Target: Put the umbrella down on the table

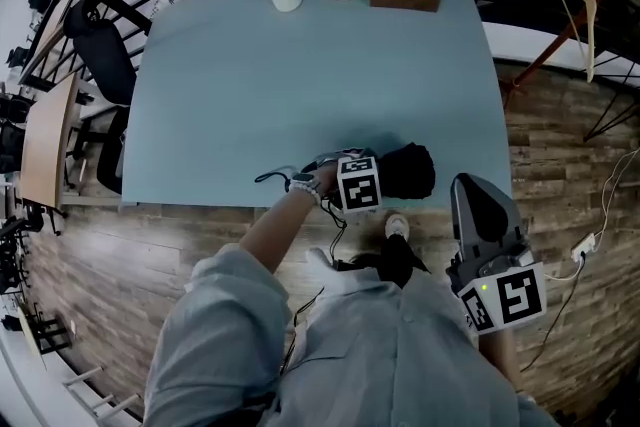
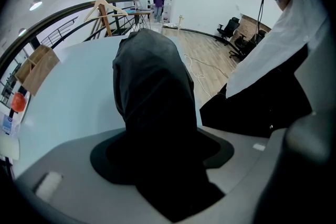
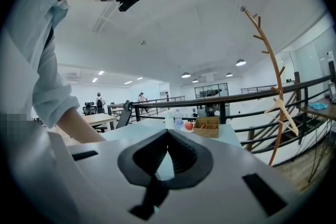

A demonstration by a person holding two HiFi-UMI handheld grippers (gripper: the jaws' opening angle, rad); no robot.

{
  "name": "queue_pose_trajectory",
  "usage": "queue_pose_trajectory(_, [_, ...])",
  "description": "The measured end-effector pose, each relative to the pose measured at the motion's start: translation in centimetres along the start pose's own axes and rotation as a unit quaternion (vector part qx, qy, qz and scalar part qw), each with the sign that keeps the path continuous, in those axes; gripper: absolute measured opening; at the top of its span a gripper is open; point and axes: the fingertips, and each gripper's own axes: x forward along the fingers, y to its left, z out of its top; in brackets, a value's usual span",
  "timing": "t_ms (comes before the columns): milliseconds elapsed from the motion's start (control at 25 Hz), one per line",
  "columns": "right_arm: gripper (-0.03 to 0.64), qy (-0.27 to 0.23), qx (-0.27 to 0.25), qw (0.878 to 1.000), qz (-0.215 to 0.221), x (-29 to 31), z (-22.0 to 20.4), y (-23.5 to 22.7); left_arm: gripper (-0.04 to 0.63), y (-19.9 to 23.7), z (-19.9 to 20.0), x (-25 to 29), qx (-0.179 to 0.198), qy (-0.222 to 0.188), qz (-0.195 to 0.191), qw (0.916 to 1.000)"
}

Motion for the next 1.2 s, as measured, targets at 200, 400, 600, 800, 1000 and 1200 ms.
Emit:
queue_pose_trajectory(200, [0.0, 0.0, -0.004, 1.0, -0.008, -0.6, 0.2, 0.2, 0.29, 0.0, 0.2, -0.3, -0.012, 0.002, -0.003, 0.9999])
queue_pose_trajectory(400, [-0.001, 0.001, -0.005, 1.0, -0.014, -0.7, -0.1, 0.4, 0.319, 0.5, 0.7, -1.2, -0.028, -0.015, -0.006, 0.9995])
queue_pose_trajectory(600, [0.0, -0.002, -0.007, 1.0, -0.016, -1.0, 0.1, 0.8, 0.321, 0.5, 1.2, -2.3, -0.049, -0.048, 0.0, 0.9976])
queue_pose_trajectory(800, [0.0, -0.004, -0.01, 1.0, -0.018, -1.0, 0.3, 1.3, 0.321, 0.9, 1.4, -3.6, -0.069, -0.084, 0.014, 0.9939])
queue_pose_trajectory(1000, [0.0, -0.004, -0.012, 1.0, -0.017, -1.1, 0.4, 1.9, 0.319, 2.0, 2.7, -6.0, -0.112, -0.158, 0.039, 0.9802])
queue_pose_trajectory(1200, [0.0, -0.004, -0.014, 1.0, -0.014, -1.0, 0.2, 2.7, 0.311, 3.1, 3.6, -8.7, -0.193, -0.246, 0.057, 0.9482])
